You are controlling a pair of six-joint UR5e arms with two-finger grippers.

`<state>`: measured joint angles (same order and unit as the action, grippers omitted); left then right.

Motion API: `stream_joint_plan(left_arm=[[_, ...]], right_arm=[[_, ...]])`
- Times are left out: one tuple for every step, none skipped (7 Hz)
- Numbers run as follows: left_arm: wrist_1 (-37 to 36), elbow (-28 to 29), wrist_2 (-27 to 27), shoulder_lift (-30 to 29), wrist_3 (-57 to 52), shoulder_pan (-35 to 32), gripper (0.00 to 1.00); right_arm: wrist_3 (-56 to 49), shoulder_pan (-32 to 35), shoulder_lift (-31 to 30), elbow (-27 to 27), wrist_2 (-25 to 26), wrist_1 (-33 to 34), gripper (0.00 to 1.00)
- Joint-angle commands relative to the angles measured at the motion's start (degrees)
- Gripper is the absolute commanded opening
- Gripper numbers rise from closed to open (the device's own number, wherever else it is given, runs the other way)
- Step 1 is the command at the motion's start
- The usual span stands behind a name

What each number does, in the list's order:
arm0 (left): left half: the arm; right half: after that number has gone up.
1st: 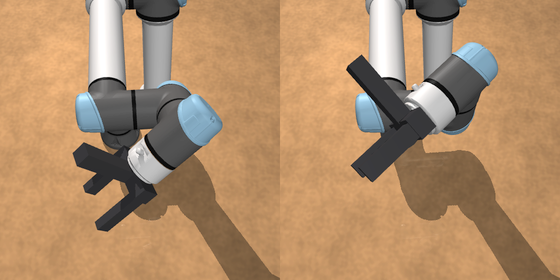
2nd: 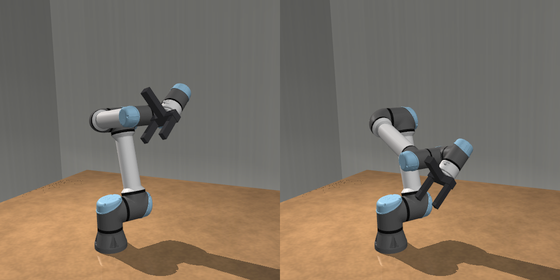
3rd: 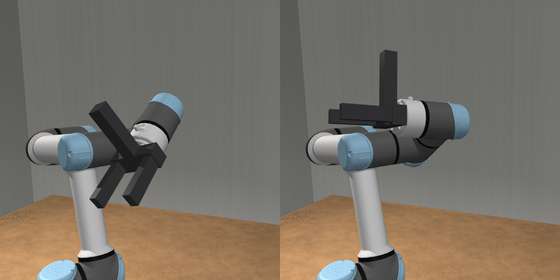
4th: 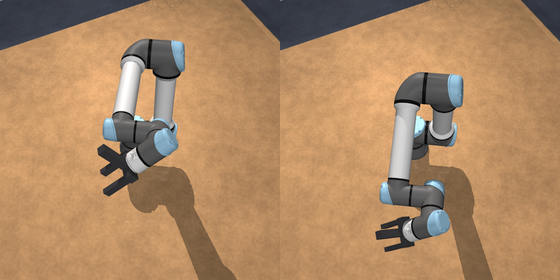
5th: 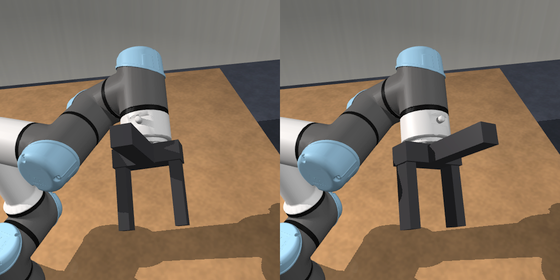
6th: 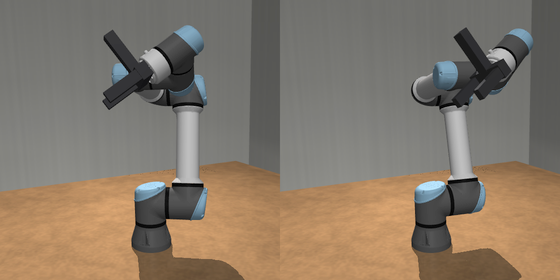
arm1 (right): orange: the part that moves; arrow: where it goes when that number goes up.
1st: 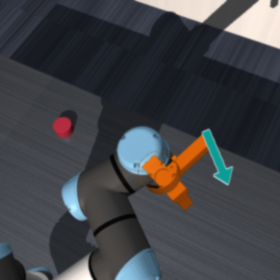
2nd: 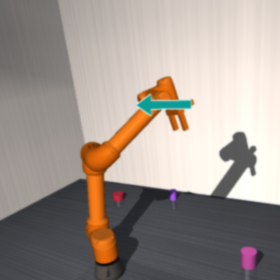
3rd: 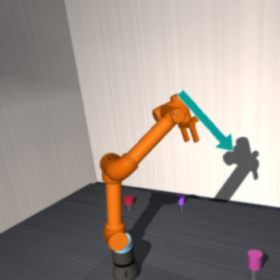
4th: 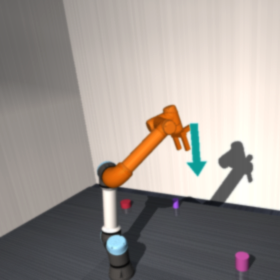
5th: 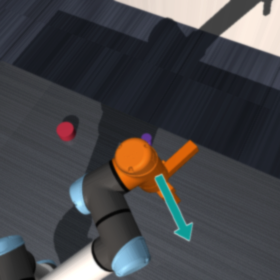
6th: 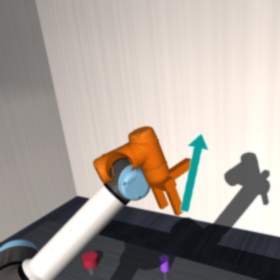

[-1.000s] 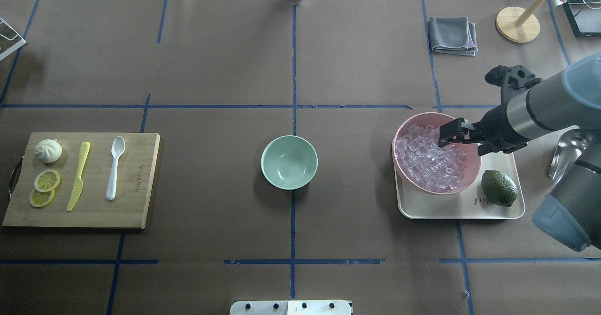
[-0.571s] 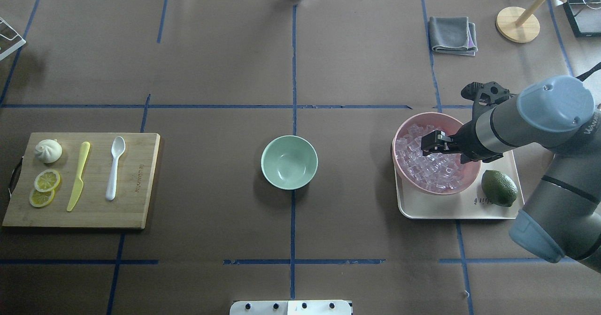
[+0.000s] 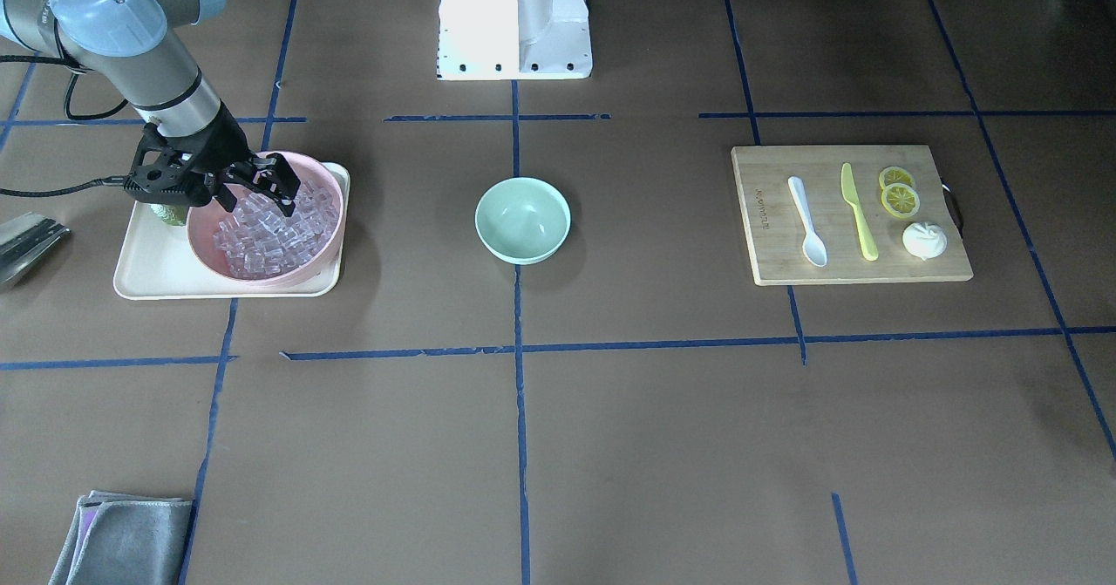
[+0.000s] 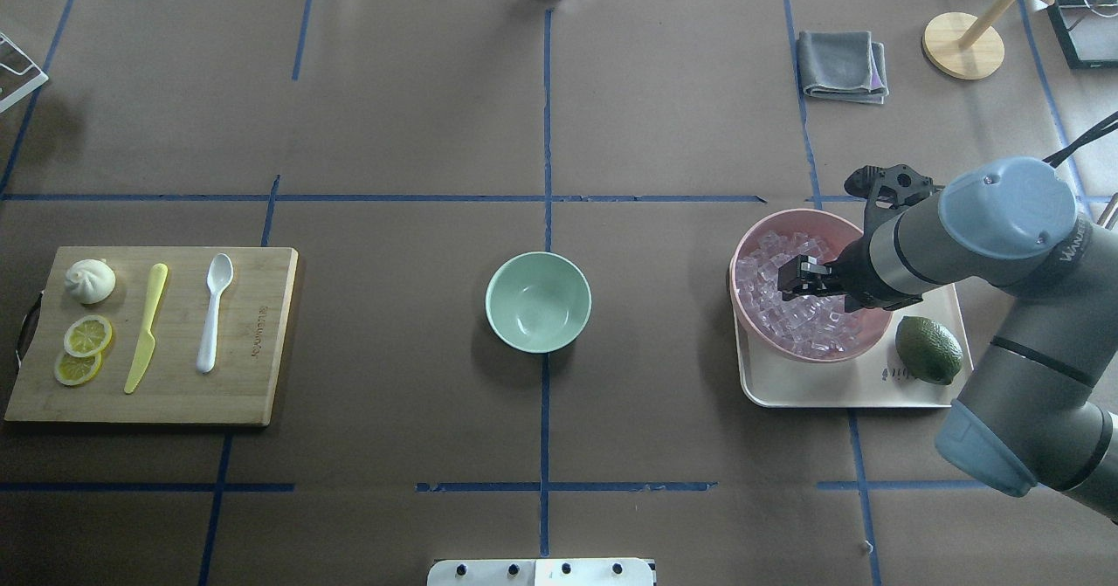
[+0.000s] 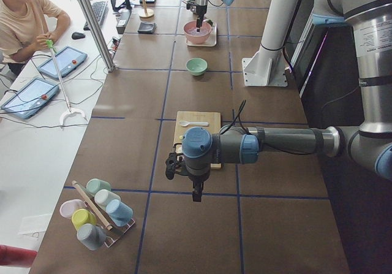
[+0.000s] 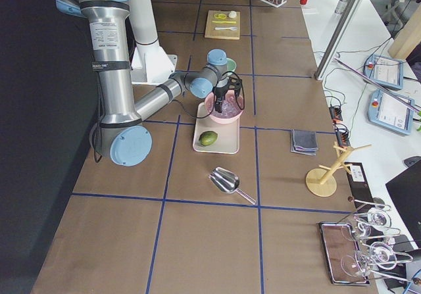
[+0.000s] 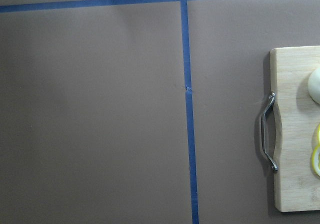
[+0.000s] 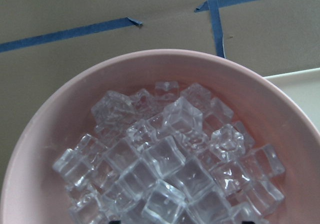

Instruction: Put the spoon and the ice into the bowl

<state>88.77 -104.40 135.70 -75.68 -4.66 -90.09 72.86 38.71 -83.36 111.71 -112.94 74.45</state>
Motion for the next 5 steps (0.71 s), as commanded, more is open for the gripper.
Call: stream_joint_plan(left_arm=[[0.0, -0.4, 0.0, 0.0, 0.0, 0.0, 1.00], [0.0, -0.5, 0.0, 0.0, 0.0, -0.1, 1.00], [0.0, -0.5, 0.0, 0.0, 0.0, -0.1, 1.00], [0.0, -0.8, 0.0, 0.3, 0.0, -0.1, 1.00], [0.0, -1.1, 0.0, 0.5, 0.0, -0.1, 1.00]], right_arm=[[0.0, -0.3, 0.5, -0.1, 0.2, 0.0, 0.76], [0.0, -0.3, 1.3, -0.6, 1.4, 0.1, 0.74], [0.0, -0.3, 1.5, -1.1, 2.0, 0.1, 0.72], [0.2, -0.3, 1.6, -1.1, 2.0, 0.1, 0.67], [0.4, -0.3, 1.6, -1.1, 2.4, 0.1, 0.65]])
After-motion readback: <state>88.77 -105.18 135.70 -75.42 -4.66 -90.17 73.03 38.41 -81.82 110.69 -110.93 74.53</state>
